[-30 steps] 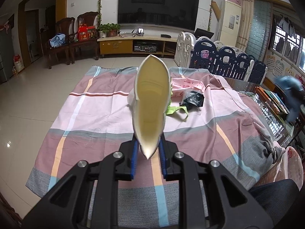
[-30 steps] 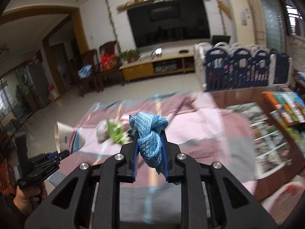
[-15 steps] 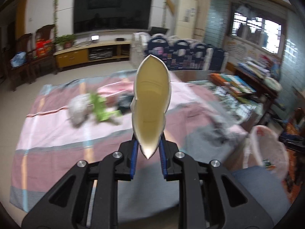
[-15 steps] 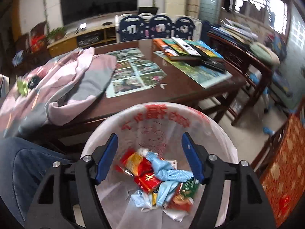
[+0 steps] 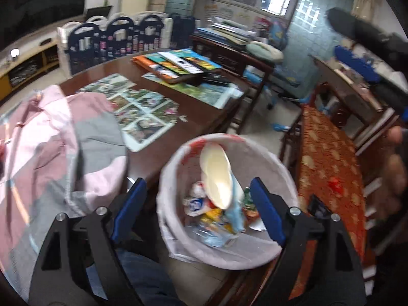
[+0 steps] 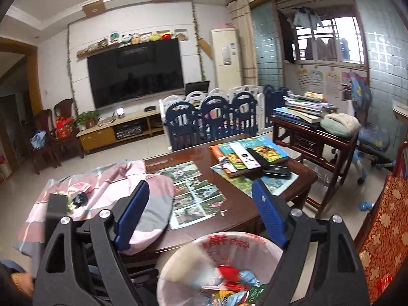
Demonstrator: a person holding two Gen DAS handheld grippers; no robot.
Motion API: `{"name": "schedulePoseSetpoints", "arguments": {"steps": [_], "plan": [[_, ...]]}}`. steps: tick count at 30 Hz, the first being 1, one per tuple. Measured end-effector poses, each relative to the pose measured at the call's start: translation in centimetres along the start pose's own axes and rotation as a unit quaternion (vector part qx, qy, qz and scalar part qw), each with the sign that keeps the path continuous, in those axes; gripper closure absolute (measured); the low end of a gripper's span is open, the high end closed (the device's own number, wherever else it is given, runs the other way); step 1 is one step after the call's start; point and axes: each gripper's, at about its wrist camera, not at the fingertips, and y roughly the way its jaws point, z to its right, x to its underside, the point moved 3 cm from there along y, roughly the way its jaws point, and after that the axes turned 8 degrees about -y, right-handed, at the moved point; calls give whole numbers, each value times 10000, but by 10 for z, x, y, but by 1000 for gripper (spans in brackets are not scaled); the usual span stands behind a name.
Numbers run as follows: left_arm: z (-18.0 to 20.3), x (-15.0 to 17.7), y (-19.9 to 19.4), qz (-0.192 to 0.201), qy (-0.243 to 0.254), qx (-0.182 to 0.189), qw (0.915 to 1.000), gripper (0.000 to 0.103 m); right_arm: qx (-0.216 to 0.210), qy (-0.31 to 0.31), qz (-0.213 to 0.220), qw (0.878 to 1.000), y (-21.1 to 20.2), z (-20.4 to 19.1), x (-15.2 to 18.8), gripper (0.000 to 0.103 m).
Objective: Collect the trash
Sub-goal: 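Bring both tools back over the table, then grasp the white plastic bag with the left tool while the right tool grasps the black bag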
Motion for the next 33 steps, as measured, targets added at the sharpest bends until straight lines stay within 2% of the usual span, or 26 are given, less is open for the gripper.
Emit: {"name": "schedulePoseSetpoints", "arguments": {"steps": [1,4,6,8,10,12,13,18,20,23,24,25,26,28,33], "plan": [[-11,0,-2,-7,-136,-134,9998,19,-52,-49,-24,10000,0,-5,0,21],[-60,3,-33,231,-761,-191,9966,14,-244,-116,-152,9995,6,-25,8,21],[-103,8,-65,550,-1071,-509,9914,12,-475,-104,-304,9984,16,-47,17,21],[-144,21,-101,886,-1263,-1014,9828,11,-731,-165,-430,9963,26,-77,24,21],[-180,33,-133,1157,-1392,-1638,9697,8,-1075,-279,-498,9926,38,-119,32,21],[-221,51,-167,1379,-1543,-2363,9494,7,-1416,-361,-570,9876,49,-161,36,21],[-236,61,-181,1452,-1644,-2607,9402,7,-1595,-402,-580,9847,53,-184,38,21],[-292,103,-235,1743,-2161,-3331,9011,7,-2339,-761,-573,9676,76,-298,41,21],[-310,118,-244,1729,-2297,-3500,8915,6,-2513,-897,-542,9622,81,-331,45,21],[-330,138,-250,1726,-2357,-3660,8836,6,-2632,-1152,-555,9562,87,-364,56,21],[-335,140,-247,1628,-2449,-3680,8821,6,-2555,-1306,-614,9560,88,-372,61,21],[-338,141,-246,1573,-2519,-3612,8839,6,-2467,-1381,-663,9569,90,-375,64,21],[-335,141,-249,1678,-2517,-3541,8849,6,-2452,-1380,-653,9574,88,-377,65,20],[-335,140,-245,1682,-2526,-3525,8852,6,-2484,-1306,-582,9581,86,-373,65,14],[-330,135,-234,1666,-2449,-3466,8900,6,-2428,-1133,-679,9610,95,-359,65,14]]}}
